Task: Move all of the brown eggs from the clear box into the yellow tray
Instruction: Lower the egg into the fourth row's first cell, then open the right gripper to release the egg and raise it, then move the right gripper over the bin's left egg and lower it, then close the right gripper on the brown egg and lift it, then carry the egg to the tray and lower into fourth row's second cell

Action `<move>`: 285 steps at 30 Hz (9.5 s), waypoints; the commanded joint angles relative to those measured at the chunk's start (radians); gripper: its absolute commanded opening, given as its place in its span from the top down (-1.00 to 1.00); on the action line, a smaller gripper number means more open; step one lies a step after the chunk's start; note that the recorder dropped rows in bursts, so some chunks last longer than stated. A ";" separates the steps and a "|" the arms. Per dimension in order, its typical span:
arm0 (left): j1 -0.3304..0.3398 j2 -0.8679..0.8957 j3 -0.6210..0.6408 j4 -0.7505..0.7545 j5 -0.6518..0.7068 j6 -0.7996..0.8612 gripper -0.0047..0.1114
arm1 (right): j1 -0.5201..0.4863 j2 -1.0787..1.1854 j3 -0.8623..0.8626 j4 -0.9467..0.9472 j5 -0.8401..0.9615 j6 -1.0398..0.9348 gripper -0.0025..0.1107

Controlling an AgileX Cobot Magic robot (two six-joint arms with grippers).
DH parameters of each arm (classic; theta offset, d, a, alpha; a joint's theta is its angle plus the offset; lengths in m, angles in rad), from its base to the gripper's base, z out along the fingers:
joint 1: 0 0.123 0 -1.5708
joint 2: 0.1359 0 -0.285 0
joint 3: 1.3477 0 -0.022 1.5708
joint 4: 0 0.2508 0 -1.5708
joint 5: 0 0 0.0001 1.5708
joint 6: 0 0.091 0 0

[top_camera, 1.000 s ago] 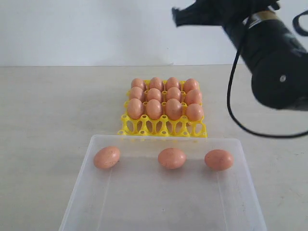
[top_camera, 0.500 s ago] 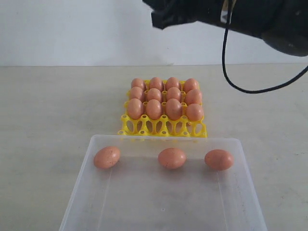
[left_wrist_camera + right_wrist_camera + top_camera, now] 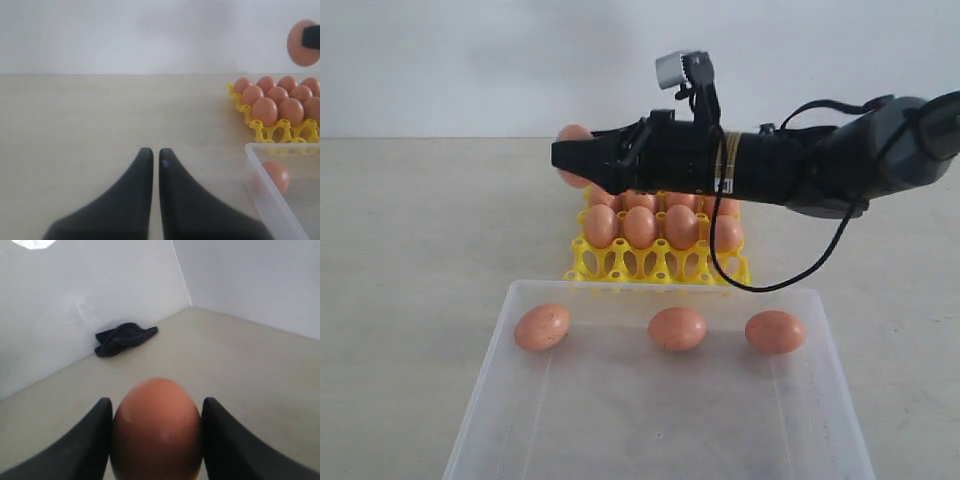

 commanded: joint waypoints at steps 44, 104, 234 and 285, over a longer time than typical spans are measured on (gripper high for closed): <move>-0.009 -0.002 0.004 -0.001 0.000 0.003 0.85 | 0.075 0.153 -0.119 -0.343 0.364 -0.208 0.00; -0.009 -0.002 0.004 -0.001 0.000 0.003 0.85 | 0.472 -0.161 -0.014 1.534 1.475 -2.410 -0.08; -0.009 -0.002 0.004 -0.001 0.000 0.003 0.85 | 0.073 -0.276 0.336 -0.043 0.521 -0.228 0.96; -0.009 -0.002 0.004 -0.001 0.000 0.003 0.85 | 0.073 -0.114 0.226 0.151 0.606 -0.354 0.96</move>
